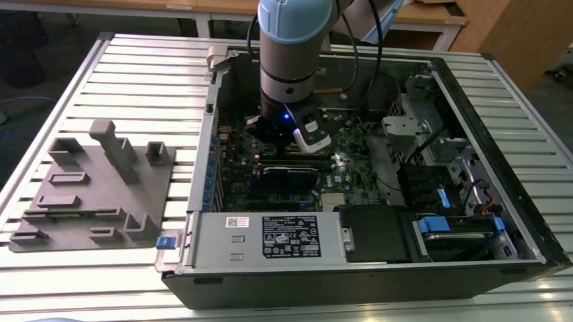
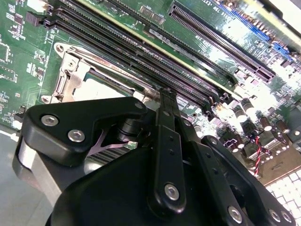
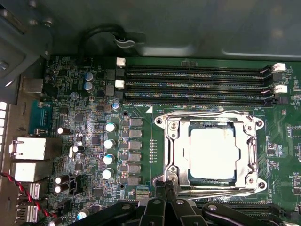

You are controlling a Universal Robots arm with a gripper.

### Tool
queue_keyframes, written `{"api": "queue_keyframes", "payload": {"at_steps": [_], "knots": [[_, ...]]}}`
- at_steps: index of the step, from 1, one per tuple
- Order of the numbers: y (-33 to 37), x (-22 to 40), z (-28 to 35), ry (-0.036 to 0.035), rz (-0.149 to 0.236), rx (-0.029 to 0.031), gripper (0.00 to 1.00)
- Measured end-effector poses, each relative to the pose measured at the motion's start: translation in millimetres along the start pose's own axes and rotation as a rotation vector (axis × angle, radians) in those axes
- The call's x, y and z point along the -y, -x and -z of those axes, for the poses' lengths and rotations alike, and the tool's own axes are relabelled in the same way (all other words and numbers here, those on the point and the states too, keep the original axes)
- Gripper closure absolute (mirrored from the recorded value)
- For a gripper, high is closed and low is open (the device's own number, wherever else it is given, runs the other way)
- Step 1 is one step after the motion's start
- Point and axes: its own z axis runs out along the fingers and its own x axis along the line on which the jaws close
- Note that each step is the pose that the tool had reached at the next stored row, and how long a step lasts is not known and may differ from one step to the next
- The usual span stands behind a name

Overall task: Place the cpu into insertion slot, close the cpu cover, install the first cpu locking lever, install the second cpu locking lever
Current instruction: 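Install the second cpu locking lever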

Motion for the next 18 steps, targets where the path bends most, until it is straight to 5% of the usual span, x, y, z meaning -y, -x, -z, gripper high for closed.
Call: {"api": "queue_keyframes", "payload": {"at_steps": [18], "knots": [[0.0, 5.7, 4.2, 0.0003, -0.002, 0.0005, 0.89]]}}
